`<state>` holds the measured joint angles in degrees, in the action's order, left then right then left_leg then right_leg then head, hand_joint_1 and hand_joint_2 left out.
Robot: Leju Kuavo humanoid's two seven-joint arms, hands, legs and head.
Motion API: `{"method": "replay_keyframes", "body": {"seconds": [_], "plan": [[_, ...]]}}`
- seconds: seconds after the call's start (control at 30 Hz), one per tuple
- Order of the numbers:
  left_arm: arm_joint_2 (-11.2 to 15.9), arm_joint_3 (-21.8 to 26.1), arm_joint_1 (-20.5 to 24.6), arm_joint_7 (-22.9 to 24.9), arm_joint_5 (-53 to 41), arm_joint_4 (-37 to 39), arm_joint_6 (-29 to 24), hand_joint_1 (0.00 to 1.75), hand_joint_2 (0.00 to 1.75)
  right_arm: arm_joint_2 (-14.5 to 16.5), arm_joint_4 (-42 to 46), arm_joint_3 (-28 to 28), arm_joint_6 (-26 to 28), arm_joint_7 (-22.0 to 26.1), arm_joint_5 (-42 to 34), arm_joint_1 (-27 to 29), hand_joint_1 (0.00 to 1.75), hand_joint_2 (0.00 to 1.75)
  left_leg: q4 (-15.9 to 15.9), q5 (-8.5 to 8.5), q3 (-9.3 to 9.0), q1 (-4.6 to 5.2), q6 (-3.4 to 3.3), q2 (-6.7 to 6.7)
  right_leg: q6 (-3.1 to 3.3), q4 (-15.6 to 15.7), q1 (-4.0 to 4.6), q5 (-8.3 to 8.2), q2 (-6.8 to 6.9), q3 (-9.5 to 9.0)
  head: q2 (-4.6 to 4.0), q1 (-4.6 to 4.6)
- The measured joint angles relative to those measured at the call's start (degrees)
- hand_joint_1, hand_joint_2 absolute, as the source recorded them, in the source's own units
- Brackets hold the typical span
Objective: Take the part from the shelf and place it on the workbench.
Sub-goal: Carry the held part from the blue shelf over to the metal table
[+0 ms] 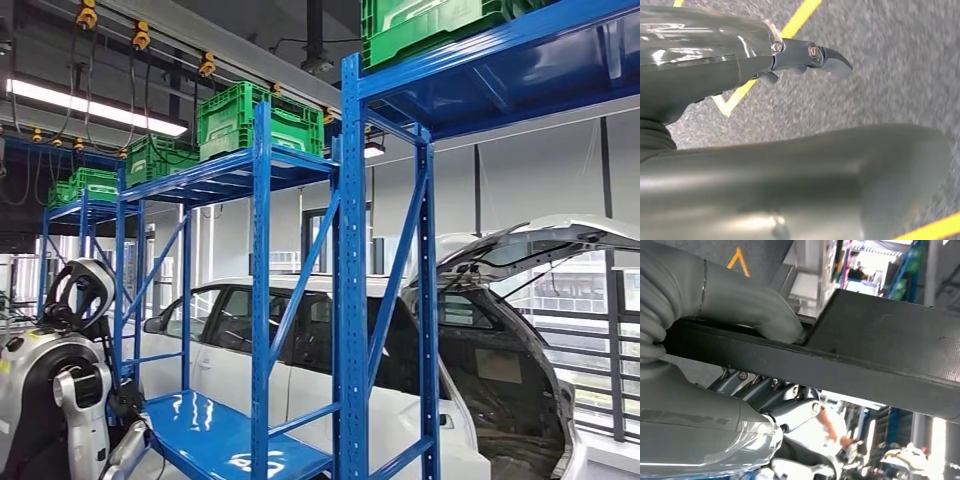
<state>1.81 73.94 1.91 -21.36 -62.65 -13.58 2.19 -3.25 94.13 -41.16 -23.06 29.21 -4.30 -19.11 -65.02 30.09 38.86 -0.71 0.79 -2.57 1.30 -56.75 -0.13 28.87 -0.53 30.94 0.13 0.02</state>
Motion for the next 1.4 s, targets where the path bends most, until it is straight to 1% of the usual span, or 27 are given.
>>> {"method": "replay_keyframes", "body": {"seconds": [0.07, 0.1, 0.13, 0.17, 0.23, 0.3, 0.37, 0.4, 0.47, 0.53, 0.57, 0.6, 0.63, 0.67, 0.7, 0.77, 0.83, 0.9, 0.97, 1.03, 1.1, 1.13, 1.17, 1.23, 1.27, 1.33, 1.4], "plan": [[0.11, -0.01, 0.32, -0.45, -0.29, -0.03, 0.16, 0.0, 1.75, -0.07, 0.01, 0.1, -0.21, 0.09, 0.25, 0.57, 1.75, 1.75, -6.71, 3.17, 2.69, -0.35, 0.64, 1.4, 0.02, 0.0, 0.0, -0.01, 1.77, 0.12, 0.0, 0.01], [0.13, -0.01, 0.35, -0.76, -0.43, -0.03, 0.27, 0.0, 1.75, -0.08, 0.0, 0.08, -0.34, 0.1, 0.38, 0.75, 1.75, 1.75, -8.33, 3.51, 3.15, -0.56, 0.96, 1.72, -0.02, -0.03, -0.02, 0.01, 2.6, 0.17, 0.0, 0.01], [0.13, -0.01, 0.32, -1.06, -0.53, -0.03, 0.37, 0.0, 1.75, -0.08, -0.01, 0.06, -0.44, 0.11, 0.47, 0.83, 1.75, 1.75, -8.0, 2.86, 2.64, -0.8, 1.27, 2.02, -0.11, -0.09, -0.05, 0.06, 3.36, 0.19, 0.0, 0.01], [0.15, -0.01, 0.29, -1.36, -0.58, -0.03, 0.46, 0.0, 1.75, -0.07, -0.02, 0.04, -0.51, 0.12, 0.56, 0.8, 1.75, 1.75, -5.56, 1.35, 1.09, -1.03, 1.56, 2.48, -0.29, -0.21, -0.12, 0.17, 4.07, 0.18, 0.0, 0.0], [0.18, 0.0, 0.4, -1.81, -0.76, -0.03, 0.64, 0.0, 1.75, 0.04, -0.01, 0.03, -0.59, 0.13, 0.71, 0.48, 1.75, 1.75, 1.64, -1.57, -2.95, -1.05, 1.97, 4.88, -1.0, -0.77, -0.09, 0.61, 5.26, 0.21, 0.0, 0.01], [0.17, -0.01, 0.68, -2.08, -0.96, -0.03, 0.8, 0.0, 1.75, 0.2, 0.03, 0.01, -0.66, 0.14, 0.86, 0.1, 1.75, 1.75, 5.32, -2.38, -4.75, -0.71, 1.3, 6.63, -1.79, -1.34, 0.21, 0.97, 6.23, 0.27, 0.0, -0.02], [0.15, -0.02, 0.62, -2.14, -1.07, -0.03, 0.87, 0.0, 1.75, 0.39, 0.05, -0.04, -0.75, 0.15, 0.96, -0.23, 1.75, 1.75, 5.39, -2.28, -4.53, -0.48, 0.12, 5.84, -2.23, -1.43, 0.3, 1.08, 7.31, 0.14, 0.0, -0.06], [0.15, -0.01, 0.44, -2.12, -1.09, -0.03, 0.85, 0.0, 1.75, 0.54, 0.05, -0.07, -0.8, 0.15, 0.98, -0.43, 1.75, 1.75, 5.45, -2.37, -4.45, -0.47, -0.24, 5.27, -2.45, -1.59, 0.15, 1.39, 7.2, 0.08, 0.0, -0.05], [0.19, 0.02, 0.33, -1.99, -1.1, -0.04, 0.62, 0.0, 1.75, 0.82, 0.13, -0.08, -0.85, 0.14, 1.02, -0.74, 1.75, 1.75, 5.55, -2.6, -4.36, -0.52, -0.99, 4.18, -2.83, -4.04, -0.22, 3.47, 4.89, 0.92, 0.0, -0.05], [0.23, 0.07, 0.54, -1.85, -1.03, -0.05, 0.34, 0.0, 1.75, 0.92, 0.19, -0.07, -0.85, 0.08, 1.08, -0.84, 1.75, 1.75, 5.56, -2.8, -4.19, -0.45, -1.53, 2.9, -2.94, -10.76, -0.36, 7.15, 1.97, 3.83, 0.0, -0.05], [0.27, 0.1, 0.62, -1.79, -0.99, -0.07, 0.28, 0.0, 1.75, 0.92, 0.16, -0.07, -0.86, 0.04, 1.1, -0.82, 1.75, 1.75, 5.55, -2.88, -4.11, -0.32, -1.7, 2.14, -2.87, -14.5, -0.35, 8.54, 1.39, 5.58, 0.0, -0.06], [0.28, 0.15, 0.63, -1.75, -0.97, -0.07, 0.28, 0.0, 1.75, 0.91, 0.14, -0.08, -0.87, -0.02, 1.13, -0.82, 1.75, 1.75, 5.55, -2.95, -4.06, -0.14, -1.81, 1.36, -2.73, -16.96, -0.32, 9.01, 1.11, 6.82, 0.0, -0.05], [0.3, 0.21, 0.59, -1.73, -0.95, -0.08, 0.28, 0.0, 1.75, 0.92, 0.13, -0.08, -0.89, -0.07, 1.13, -0.83, 1.75, 1.75, 5.54, -3.0, -4.05, 0.05, -1.9, 0.58, -2.48, -17.43, -0.25, 8.38, 0.94, 7.19, 0.0, -0.06], [0.32, 0.3, 0.54, -1.72, -0.91, -0.1, 0.28, 0.0, 1.75, 0.93, 0.11, -0.08, -0.91, -0.1, 1.14, -0.87, 1.75, 1.75, 5.54, -3.06, -4.07, 0.25, -1.97, -0.22, -2.1, -15.77, -0.15, 6.75, 0.64, 6.59, 0.0, -0.07], [0.32, 0.39, 0.52, -1.73, -0.86, -0.12, 0.29, 0.0, 1.75, 0.97, 0.12, -0.08, -0.93, -0.13, 1.16, -0.96, 1.75, 1.75, 5.54, -3.1, -4.1, 0.41, -2.02, -1.0, -1.56, -12.39, 0.02, 4.51, -0.05, 5.2, 0.0, -0.07], [0.17, 0.55, 0.61, -1.82, -0.73, -0.16, 0.36, 0.0, 1.75, 1.07, 0.15, -0.08, -1.01, -0.16, 1.24, -1.3, 1.75, 1.75, 5.52, -3.28, -3.99, 0.47, -1.94, -2.45, -0.29, -5.61, 0.25, 1.14, -2.75, 2.4, 0.0, -0.04], [0.04, 0.76, 0.72, -2.09, -0.55, -0.17, 0.45, 0.0, 1.75, 1.15, 0.2, -0.09, -1.11, -0.26, 1.38, -1.77, 1.75, 1.75, 5.57, -3.62, -3.6, 0.12, -1.48, -3.73, 0.28, -2.8, 0.49, 0.23, -4.13, 1.33, 0.01, -0.02], [0.09, 1.0, 0.64, -2.37, -0.4, -0.19, 0.52, 0.0, 1.75, 1.3, 0.23, -0.1, -1.28, -0.35, 1.59, -2.25, 1.75, 1.75, 5.81, -3.97, -3.25, -0.09, -0.85, -4.68, 0.17, -1.71, 0.45, -0.01, -2.9, 0.98, 0.01, -0.03], [0.05, 1.2, 0.56, -2.53, -0.36, -0.2, 0.61, 0.0, 1.75, 1.58, 0.32, -0.11, -1.41, -0.38, 1.73, -2.63, 1.75, 1.75, 4.69, -2.86, -2.51, 0.14, -0.29, -2.53, 0.2, -0.43, 0.07, -0.37, -1.41, 0.53, 0.0, -0.03], [-0.03, 1.34, 0.81, -2.66, -0.32, -0.21, 0.66, 0.0, 1.75, 1.76, 0.44, -0.11, -1.46, -0.39, 1.79, -2.7, 1.75, 1.75, -0.68, 0.5, -0.06, 0.09, 0.34, 0.74, 0.27, 0.08, -0.07, -0.62, 0.21, 0.39, 0.0, -0.02], [-0.06, 1.38, 1.04, -2.73, -0.32, -0.21, 0.7, 0.0, 1.75, 1.75, 0.48, -0.15, -1.48, -0.41, 1.91, -2.6, 1.75, 1.75, -7.33, 3.18, 2.85, -0.45, 1.09, 1.71, 0.23, 0.07, -0.1, -0.59, 1.98, 0.46, 0.0, -0.02], [-0.08, 1.39, 0.99, -2.73, -0.33, -0.21, 0.72, 0.0, 1.75, 1.74, 0.47, -0.16, -1.48, -0.43, 1.98, -2.56, 1.75, 1.75, -8.5, 3.17, 3.24, -0.75, 1.45, 1.92, 0.14, 0.05, -0.14, -0.54, 2.78, 0.47, 0.0, -0.02], [-0.09, 1.41, 0.91, -2.72, -0.33, -0.21, 0.74, 0.0, 1.75, 1.74, 0.46, -0.18, -1.48, -0.43, 2.04, -2.56, 1.75, 1.75, -7.44, 2.13, 2.51, -1.05, 1.81, 2.21, -0.03, -0.01, -0.23, -0.44, 3.52, 0.44, 0.0, -0.02], [-0.11, 1.45, 0.83, -2.72, -0.33, -0.22, 0.69, 0.0, 1.75, 1.74, 0.5, -0.17, -1.48, -0.45, 2.16, -2.62, 1.75, 1.75, -0.59, -1.21, -1.29, -1.41, 2.48, 4.02, -0.69, -0.4, -0.45, -0.04, 4.79, 0.35, 0.0, -0.02], [-0.15, 1.46, 0.95, -2.72, -0.32, -0.22, 0.67, 0.0, 1.75, 1.74, 0.53, -0.15, -1.48, -0.45, 2.2, -2.65, 1.75, 1.75, 2.67, -2.36, -3.0, -1.36, 2.42, 5.14, -1.17, -0.8, -0.41, 0.25, 5.32, 0.38, 0.0, -0.01], [-0.24, 1.52, 1.14, -2.73, -0.32, -0.24, 0.66, 0.0, 1.75, 1.73, 0.62, -0.12, -1.49, -0.49, 2.28, -2.7, 1.75, 1.75, 5.51, -2.82, -4.3, -0.99, 1.5, 6.35, -1.99, -1.29, -0.16, 0.64, 6.26, 0.35, 0.0, -0.02], [-0.27, 1.59, 1.01, -2.73, -0.34, -0.25, 0.66, 0.0, 1.75, 1.74, 0.69, -0.11, -1.5, -0.53, 2.31, -2.72, 1.75, 1.75, 5.48, -2.79, -4.05, -0.67, 0.18, 5.32, -2.51, -1.22, -0.16, 0.73, 7.17, 0.12, 0.0, -0.06]]}}
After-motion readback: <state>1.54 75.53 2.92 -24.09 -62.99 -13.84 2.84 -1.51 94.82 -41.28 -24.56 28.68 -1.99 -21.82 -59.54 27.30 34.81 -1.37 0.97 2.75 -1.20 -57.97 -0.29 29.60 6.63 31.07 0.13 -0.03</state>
